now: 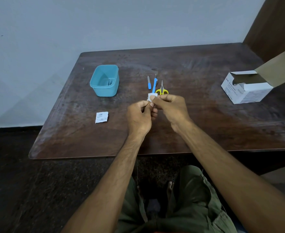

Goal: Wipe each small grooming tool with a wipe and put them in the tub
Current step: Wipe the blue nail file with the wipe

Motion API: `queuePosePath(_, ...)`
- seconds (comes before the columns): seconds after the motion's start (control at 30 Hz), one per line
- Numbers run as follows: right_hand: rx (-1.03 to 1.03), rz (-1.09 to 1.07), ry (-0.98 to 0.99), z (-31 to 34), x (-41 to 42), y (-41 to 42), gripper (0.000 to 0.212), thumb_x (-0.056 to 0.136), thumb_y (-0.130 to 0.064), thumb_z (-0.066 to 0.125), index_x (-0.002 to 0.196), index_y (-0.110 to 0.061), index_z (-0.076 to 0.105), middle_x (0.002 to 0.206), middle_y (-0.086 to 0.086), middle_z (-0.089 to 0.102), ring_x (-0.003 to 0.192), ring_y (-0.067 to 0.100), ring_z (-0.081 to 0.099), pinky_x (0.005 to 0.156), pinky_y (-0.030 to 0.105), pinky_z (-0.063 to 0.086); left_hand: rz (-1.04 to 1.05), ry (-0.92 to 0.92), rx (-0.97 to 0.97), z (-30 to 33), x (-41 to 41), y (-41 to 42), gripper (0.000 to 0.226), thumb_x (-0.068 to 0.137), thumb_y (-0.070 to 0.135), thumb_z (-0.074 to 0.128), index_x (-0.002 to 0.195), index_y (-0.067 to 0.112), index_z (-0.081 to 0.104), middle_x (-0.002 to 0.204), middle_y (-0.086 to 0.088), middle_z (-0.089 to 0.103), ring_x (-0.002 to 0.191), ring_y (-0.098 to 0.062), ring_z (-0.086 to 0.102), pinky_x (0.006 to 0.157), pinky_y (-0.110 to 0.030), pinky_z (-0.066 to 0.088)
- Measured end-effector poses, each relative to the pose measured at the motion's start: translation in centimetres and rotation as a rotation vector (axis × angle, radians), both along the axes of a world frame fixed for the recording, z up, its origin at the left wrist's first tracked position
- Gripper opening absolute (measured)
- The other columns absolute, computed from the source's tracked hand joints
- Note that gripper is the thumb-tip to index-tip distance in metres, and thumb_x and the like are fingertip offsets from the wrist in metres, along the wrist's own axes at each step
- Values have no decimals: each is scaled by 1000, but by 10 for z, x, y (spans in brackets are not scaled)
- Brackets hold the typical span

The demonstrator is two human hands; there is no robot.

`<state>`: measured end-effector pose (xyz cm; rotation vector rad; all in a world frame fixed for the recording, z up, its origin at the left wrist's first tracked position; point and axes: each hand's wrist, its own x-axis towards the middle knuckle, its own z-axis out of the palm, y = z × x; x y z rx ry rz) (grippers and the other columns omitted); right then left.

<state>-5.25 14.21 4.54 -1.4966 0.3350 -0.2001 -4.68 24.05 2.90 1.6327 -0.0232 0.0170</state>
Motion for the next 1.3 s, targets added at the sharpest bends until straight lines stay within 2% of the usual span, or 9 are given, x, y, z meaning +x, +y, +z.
queuePosePath(0.1, 9, -4, 40, 6, 4, -3, 15, 80, -19, 77, 69, -11, 71, 66, 1, 67, 62, 9, 60, 62, 18, 49, -2, 2, 6, -1, -3, 0, 23, 96, 6, 53, 82, 12, 70, 61, -1, 63, 51, -5, 56, 51, -18, 50)
queuePosePath(0.2, 19, -67, 73, 18, 15, -8, 12, 80, -25, 76, 74, -17, 71, 74, -1, 69, 64, 5, 62, 48, 7, 43, 6, -6, 12, 2, -6, -2, 20, 95, 9, 57, 81, 17, 69, 63, -1, 65, 54, -6, 59, 55, -20, 53)
queuePosePath(0.47, -5, 65, 63, 7, 0, -5, 19, 85, -13, 71, 69, -4, 68, 57, 2, 60, 46, 4, 53, 48, 8, 41, -3, -11, 24, 0, 1, 2, 15, 92, 8, 61, 81, 5, 71, 63, -3, 66, 52, -7, 59, 52, -19, 51)
queuePosePath(0.57, 13, 30, 72, 10, 3, -7, 14, 84, -11, 71, 75, 0, 70, 61, 3, 62, 51, 4, 56, 50, 7, 42, -29, -1, 20, -1, -2, 3, 13, 90, 16, 65, 82, 10, 74, 63, -4, 68, 54, -9, 62, 52, -20, 51)
queuePosePath(0.73, -29, 3, 73, 12, 8, -11, 10, 83, -16, 71, 75, -11, 72, 82, 7, 68, 70, 11, 59, 50, 7, 40, 50, 75, 8, 4, 7, 11, 41, 91, 43, 60, 84, 4, 72, 68, -3, 69, 57, -9, 60, 58, -28, 51)
queuePosePath(0.93, -158, 57, 23, 5, 0, -12, 14, 82, -20, 73, 77, -8, 75, 73, 8, 60, 66, 15, 48, 58, 23, 36, 40, 37, -9, 32, 33, 16, 25, 90, 31, 66, 88, 7, 71, 67, 4, 65, 54, 1, 56, 58, -19, 49)
queuePosePath(1.03, -197, 88, -51, 2, -4, -9, 11, 82, -21, 74, 79, -11, 77, 78, 13, 72, 70, 13, 55, 68, 28, 42, -39, 21, 12, 44, 32, 8, 18, 87, 17, 70, 90, 0, 71, 60, 3, 61, 46, 2, 56, 48, -14, 47)
queuePosePath(1.2, -251, 98, -71, -5, -14, -8, 8, 82, -18, 73, 83, -13, 78, 80, 10, 74, 70, 7, 59, 65, 25, 45, -4, 12, 31, 38, 38, 8, 11, 87, 13, 70, 86, 2, 72, 64, 1, 65, 48, 1, 55, 53, -15, 50)
queuePosePath(1.3, -227, 145, -15, -11, -22, -9, 7, 83, -19, 73, 85, -13, 77, 73, 1, 72, 67, 2, 57, 61, 17, 43, 1, 5, 46, 35, 42, 11, 11, 88, 14, 69, 89, 3, 72, 69, -1, 67, 52, 0, 57, 57, -15, 52)
